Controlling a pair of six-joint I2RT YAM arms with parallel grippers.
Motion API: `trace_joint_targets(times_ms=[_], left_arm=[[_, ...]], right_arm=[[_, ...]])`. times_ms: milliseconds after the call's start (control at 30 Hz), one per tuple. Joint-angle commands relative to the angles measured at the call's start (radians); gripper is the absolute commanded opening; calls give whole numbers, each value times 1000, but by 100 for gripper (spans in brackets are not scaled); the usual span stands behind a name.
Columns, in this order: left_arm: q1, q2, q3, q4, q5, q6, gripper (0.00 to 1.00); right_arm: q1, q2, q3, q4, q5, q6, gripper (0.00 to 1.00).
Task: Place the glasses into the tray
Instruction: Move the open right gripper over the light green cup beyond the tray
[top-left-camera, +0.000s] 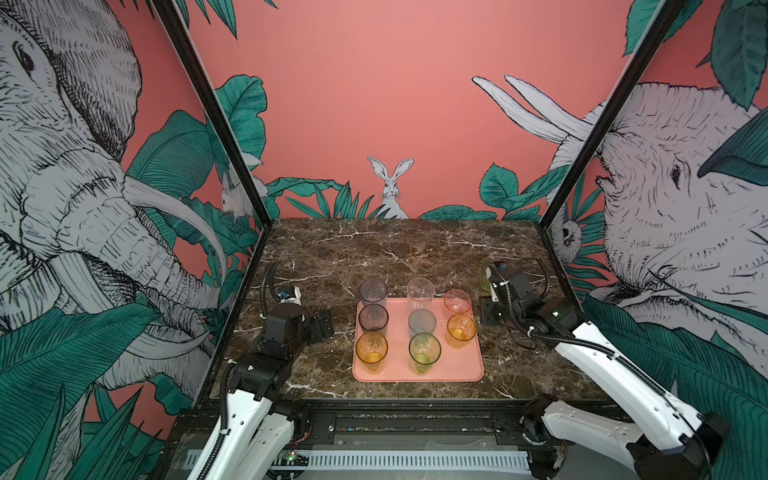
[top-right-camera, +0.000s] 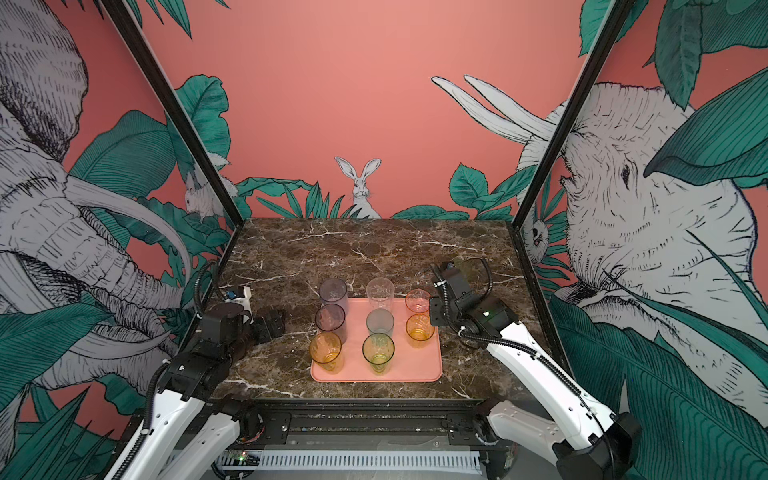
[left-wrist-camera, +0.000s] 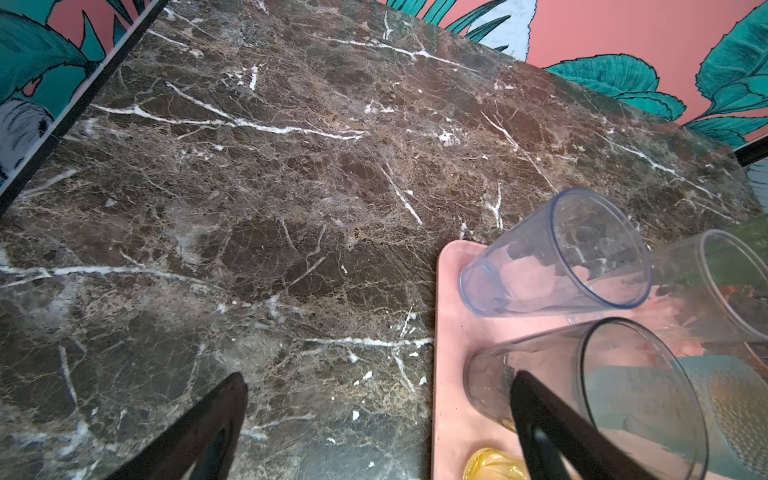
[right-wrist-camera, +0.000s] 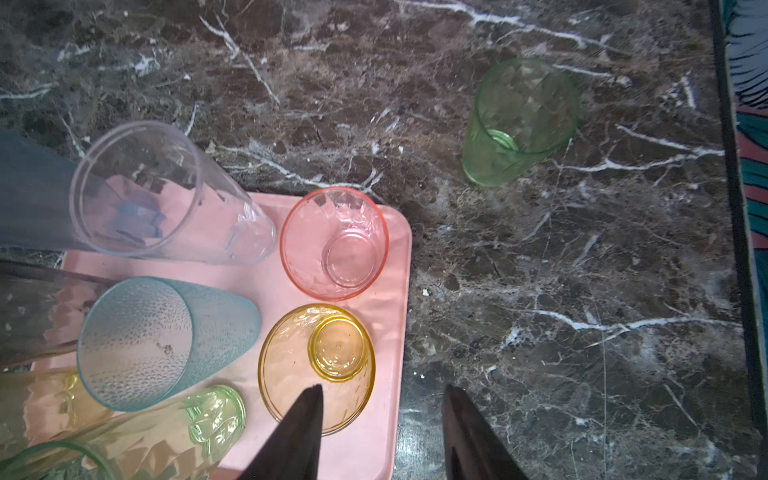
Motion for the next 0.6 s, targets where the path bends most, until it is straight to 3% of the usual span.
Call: trace_joint_targets(times_ms=[0, 200, 567], left_arm=[[5, -2, 7, 23, -53, -10, 99], [5, -8, 4, 58, -107, -8, 99], [5, 16, -12, 153, -179, 7, 99]], right_arm=[[-28, -3, 45, 2, 72, -54, 54], [-134, 52, 81, 69, 69, -100, 65], [-329, 268, 214, 146, -57, -107, 71]])
